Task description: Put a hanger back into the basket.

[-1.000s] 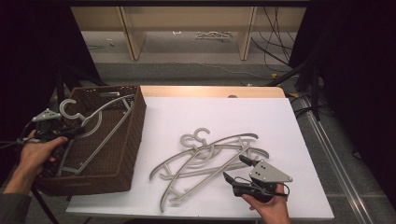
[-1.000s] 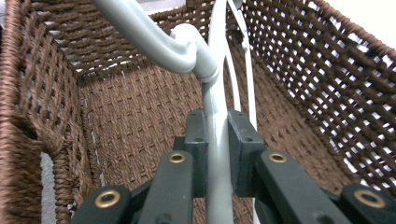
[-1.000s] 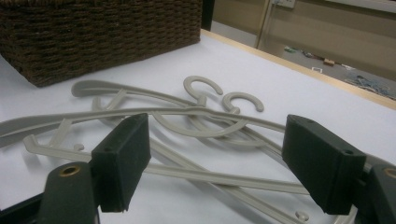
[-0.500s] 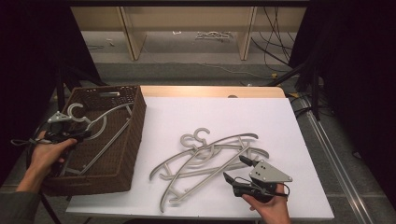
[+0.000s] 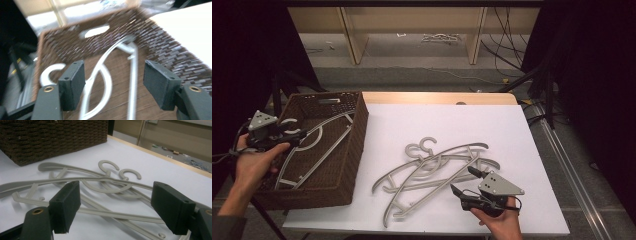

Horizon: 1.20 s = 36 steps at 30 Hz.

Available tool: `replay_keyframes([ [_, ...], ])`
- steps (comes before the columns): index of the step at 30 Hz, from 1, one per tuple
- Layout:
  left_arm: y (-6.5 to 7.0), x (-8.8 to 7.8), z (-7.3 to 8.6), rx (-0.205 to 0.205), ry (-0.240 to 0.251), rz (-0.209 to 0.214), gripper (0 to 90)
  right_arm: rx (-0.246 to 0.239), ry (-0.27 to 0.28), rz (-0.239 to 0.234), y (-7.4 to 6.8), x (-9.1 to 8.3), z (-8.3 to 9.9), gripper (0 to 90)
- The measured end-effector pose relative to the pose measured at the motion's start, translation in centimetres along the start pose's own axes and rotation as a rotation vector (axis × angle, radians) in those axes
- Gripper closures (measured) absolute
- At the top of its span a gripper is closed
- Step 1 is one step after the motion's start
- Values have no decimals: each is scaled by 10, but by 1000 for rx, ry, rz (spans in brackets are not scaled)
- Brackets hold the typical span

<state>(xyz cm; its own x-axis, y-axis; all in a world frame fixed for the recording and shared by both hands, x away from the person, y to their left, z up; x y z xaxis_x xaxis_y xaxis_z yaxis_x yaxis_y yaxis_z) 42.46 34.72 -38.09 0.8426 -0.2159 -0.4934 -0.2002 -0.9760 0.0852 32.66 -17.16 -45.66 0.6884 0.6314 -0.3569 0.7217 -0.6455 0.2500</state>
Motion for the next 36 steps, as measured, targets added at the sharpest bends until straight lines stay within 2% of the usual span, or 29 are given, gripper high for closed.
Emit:
replay_keyframes([
  [1, 9, -3, -2, 11, 7, 26, 340, 2, -5, 1, 0, 0, 1, 249],
  [3, 30, -7, -4, -8, 37, 95, 337, 6, -4, 0, 0, -1, 0, 249],
  [5, 51, -9, -3, -11, 50, 168, 336, -3, 11, 13, 0, 0, -1, 249],
  [8, 80, -9, 2, -3, 50, 247, 335, -1, -2, 5, 0, -2, 0, 249],
  [11, 100, -8, 5, -5, 51, 303, 331, 3, 5, 4, 0, -3, -1, 250],
  [15, 125, -7, 10, 18, 54, 346, 318, 3, 3, 9, 1, -3, -1, 250],
  [24, 177, -11, 22, 102, 78, 427, 311, 0, -2, -1, 0, -3, 0, 249],
  [27, 191, -7, 31, 101, 54, 466, 309, 0, 4, 9, 0, -3, -1, 250],
  [31, 198, -1, 40, 126, 47, 471, 308, -12, 5, 9, 0, -3, -2, 250],
  [33, 198, 3, 45, 110, 28, 467, 309, -7, 1, -1, -2, -4, -2, 250],
  [36, 200, 6, 51, 91, 12, 485, 308, -19, -10, -5, -2, -4, -2, 249],
])
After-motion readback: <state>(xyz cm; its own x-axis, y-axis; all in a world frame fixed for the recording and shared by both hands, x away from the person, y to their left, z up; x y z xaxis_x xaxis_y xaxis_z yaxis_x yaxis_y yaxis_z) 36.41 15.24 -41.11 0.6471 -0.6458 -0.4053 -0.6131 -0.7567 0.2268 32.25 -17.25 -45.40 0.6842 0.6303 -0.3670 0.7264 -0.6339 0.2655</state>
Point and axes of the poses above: each handheld gripper's, and its own axes: x roughly forward along the jaws, z roughly out of its underside, y roughly to its right, the point moved 5 cm from there along x, roughly forward along the jaws, and after that the axes turned 10 degrees about -x, right-handed, at the moved point
